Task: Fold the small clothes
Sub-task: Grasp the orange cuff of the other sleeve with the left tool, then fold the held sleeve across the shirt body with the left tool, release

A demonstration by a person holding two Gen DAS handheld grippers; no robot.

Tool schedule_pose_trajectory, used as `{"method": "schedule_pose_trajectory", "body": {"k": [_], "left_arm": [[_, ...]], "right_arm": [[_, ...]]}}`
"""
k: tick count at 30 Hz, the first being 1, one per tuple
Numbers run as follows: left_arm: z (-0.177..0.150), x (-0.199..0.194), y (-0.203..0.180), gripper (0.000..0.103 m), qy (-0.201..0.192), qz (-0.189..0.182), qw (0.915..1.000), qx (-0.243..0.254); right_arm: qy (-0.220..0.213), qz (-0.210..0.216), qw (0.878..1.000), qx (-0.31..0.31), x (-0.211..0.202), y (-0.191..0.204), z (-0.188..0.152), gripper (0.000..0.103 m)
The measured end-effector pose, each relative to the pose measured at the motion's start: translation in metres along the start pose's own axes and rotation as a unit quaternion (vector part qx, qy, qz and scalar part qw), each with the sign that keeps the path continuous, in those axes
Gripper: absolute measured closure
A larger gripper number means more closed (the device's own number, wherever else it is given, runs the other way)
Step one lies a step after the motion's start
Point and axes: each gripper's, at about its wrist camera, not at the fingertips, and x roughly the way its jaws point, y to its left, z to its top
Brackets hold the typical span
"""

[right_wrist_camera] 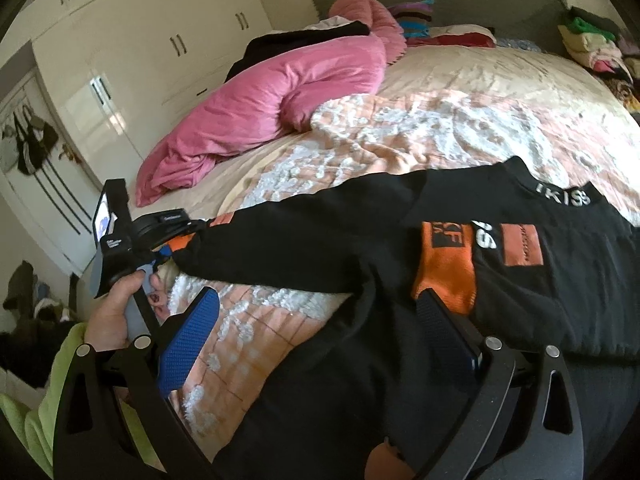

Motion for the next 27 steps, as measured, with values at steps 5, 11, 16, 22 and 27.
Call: {"method": "schedule_pose_trajectory", "body": {"k": [5, 11, 16, 22, 27], "left_arm": [[0.005, -0.018, -0.013, 0.099, -0.013, -0.096, 0.9951, 0.019], [0.0, -0.038, -0.038, 0.1, -0.018, -0.159, 0.985, 0.064], [-0.011, -0.062, -0.059, 0.1, -0.024, -0.204, 0.9725, 0.109], [-0.027, -0.086, -0.083, 0.1, -0.032, -0.246, 0.9569, 0.151], [-0.036, -0.098, -0.101, 0.1, -0.027, -0.273, 0.9471, 0.167]], "right_arm": [[-0.005, -0.006, 1.0, 0.014, -0.008, -0.009, -0.005, 0.005], [-0.01, -0.013, 0.999, 0.029, -0.015, -0.018, -0.01, 0.005], [-0.022, -0.022, 0.999, 0.037, -0.024, -0.025, -0.013, 0.005], [-0.034, -0.035, 0.997, 0.051, -0.041, -0.038, -0.016, 0.005], [-0.046, -0.068, 0.995, 0.064, -0.056, -0.051, -0.017, 0.005]]}}
